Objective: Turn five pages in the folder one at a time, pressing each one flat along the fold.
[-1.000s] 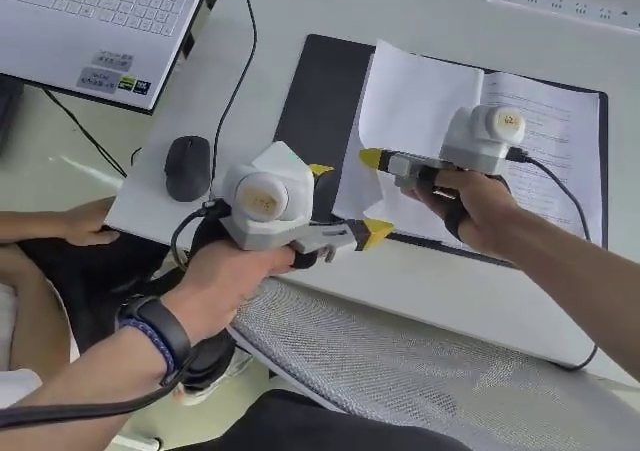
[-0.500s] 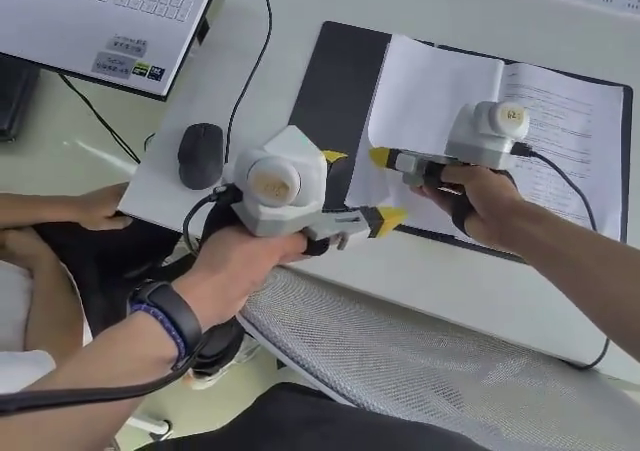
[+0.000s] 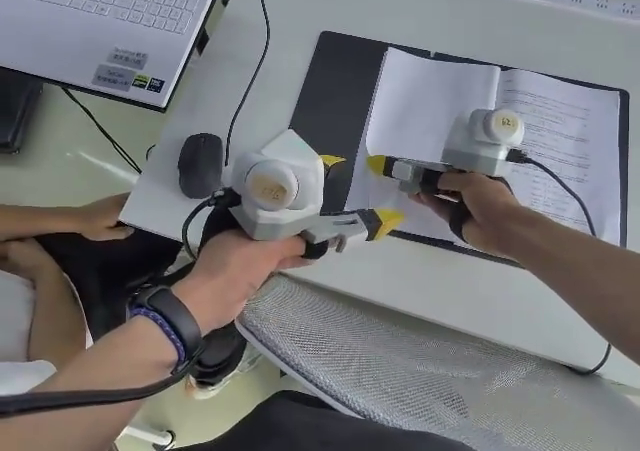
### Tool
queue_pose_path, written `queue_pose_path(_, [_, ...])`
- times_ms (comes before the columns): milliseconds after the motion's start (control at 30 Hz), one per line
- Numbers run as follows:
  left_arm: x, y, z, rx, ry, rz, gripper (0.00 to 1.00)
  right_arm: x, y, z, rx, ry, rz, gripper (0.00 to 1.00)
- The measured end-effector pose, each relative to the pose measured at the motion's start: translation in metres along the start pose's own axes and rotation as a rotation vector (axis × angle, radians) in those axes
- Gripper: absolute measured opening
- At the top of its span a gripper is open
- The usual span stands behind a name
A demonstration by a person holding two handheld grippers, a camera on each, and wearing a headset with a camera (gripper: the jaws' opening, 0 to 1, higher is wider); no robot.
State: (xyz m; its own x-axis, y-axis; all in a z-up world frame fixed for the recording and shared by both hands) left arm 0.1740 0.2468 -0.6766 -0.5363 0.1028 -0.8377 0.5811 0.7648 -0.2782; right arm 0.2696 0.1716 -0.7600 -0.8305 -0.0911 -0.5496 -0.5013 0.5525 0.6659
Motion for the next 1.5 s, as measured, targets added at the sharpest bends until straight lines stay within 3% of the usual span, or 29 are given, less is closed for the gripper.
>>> queue_pose_path(200, [-0.005, 0.005, 0.003, -0.009, -0.005, -0.004, 0.54, -0.010, 0.003, -0.017, -0.040, -0.041, -0.003, 0.19])
queue_pose_path(667, [0.001, 0.017, 0.030, -0.007, 0.043, 0.011, 0.30, -0.029, -0.012, -0.080, 0.022, -0.177, -0.021, 0.11])
queue_pose_path(867, [0.012, 0.023, 0.048, -0.011, 0.092, 0.032, 0.22, -0.027, -0.021, -0.113, 0.075, -0.235, -0.012, 0.00])
queue_pose_path(1100, [0.025, 0.029, 0.066, -0.016, 0.127, 0.024, 0.12, -0.013, -0.027, -0.144, 0.111, -0.268, -0.007, 0.00])
queue_pose_path(1300, [0.038, 0.029, 0.072, -0.038, 0.171, 0.031, 0.00, 0.002, -0.034, -0.158, 0.129, -0.261, 0.003, 0.00])
queue_pose_path(1333, [0.041, 0.031, 0.072, -0.061, 0.193, 0.044, 0.00, 0.003, -0.035, -0.159, 0.131, -0.259, 0.005, 0.00])
queue_pose_path(1433, [0.044, 0.028, 0.073, -0.050, 0.195, 0.032, 0.00, 0.006, -0.037, -0.161, 0.135, -0.257, 0.010, 0.00])
queue_pose_path(1500, [0.049, 0.028, 0.073, -0.059, 0.228, 0.072, 0.00, 0.007, -0.039, -0.161, 0.135, -0.251, 0.009, 0.00])
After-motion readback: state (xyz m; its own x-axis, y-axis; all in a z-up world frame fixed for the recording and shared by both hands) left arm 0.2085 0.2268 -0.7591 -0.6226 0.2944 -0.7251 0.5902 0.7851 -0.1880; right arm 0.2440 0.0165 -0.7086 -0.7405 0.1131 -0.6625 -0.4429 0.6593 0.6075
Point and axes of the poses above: the centre of the closed fingertips' face, and the gripper's own axes: z roughly forward along the fingers, y roughly to its left, x roughly out of its underside, the point moved 7 cm from there along -z, roughly backward along the fingers, and after that the axes turned 4 degrees about x, right-handed, at the moved point
